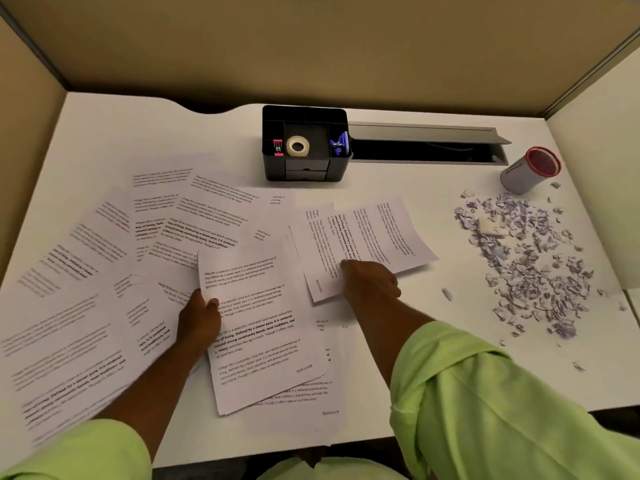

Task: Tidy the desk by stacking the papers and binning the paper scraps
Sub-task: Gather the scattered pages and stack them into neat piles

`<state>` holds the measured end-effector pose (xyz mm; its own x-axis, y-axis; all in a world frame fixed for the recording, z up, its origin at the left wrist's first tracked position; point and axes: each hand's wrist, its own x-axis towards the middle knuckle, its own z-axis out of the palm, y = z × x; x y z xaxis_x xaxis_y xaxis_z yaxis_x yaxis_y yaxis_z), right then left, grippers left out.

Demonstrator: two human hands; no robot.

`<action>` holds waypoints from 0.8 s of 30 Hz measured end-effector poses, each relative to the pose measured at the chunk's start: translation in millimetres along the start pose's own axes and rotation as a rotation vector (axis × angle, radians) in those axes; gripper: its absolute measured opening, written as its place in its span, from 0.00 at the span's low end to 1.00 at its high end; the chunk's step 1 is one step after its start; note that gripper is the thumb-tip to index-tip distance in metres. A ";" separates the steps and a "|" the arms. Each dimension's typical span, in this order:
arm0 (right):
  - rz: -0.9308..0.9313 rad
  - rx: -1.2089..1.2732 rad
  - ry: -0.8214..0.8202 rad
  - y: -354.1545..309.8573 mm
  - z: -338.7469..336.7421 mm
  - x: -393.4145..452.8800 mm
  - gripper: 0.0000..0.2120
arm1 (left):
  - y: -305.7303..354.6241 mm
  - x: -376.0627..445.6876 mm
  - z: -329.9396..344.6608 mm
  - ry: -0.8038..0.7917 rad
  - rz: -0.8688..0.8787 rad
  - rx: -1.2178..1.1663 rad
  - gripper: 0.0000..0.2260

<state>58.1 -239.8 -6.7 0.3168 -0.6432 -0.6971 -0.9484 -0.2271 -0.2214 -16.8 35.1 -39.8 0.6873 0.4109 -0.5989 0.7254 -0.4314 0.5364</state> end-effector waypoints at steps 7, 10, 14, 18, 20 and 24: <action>-0.021 -0.011 0.177 0.3 9.3 12.6 0.47 | -2.8 1.7 -1.6 -0.005 0.033 0.025 0.13; -0.097 -0.071 0.183 5.1 8.4 21.4 0.45 | -2.7 2.1 -2.2 -0.006 0.038 0.030 0.13; -0.186 -0.050 0.151 7.2 12.1 26.3 0.38 | -4.1 2.6 -2.4 0.000 0.045 0.035 0.13; -0.238 0.223 0.074 13.3 6.4 36.1 0.28 | -4.5 2.1 -2.9 -0.004 0.054 0.032 0.13; -0.284 0.400 0.045 21.0 -5.6 40.8 0.19 | -4.3 2.2 -3.7 -0.012 0.048 0.017 0.13; -0.330 0.631 -0.032 32.1 -39.6 53.0 0.19 | -3.7 2.6 -5.9 -0.032 0.037 -0.016 0.14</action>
<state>45.1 -310.1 -23.7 0.5974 -0.5899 -0.5432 -0.6342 0.0670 -0.7703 -17.4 42.6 -39.9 0.7120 0.3692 -0.5972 0.7004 -0.4326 0.5677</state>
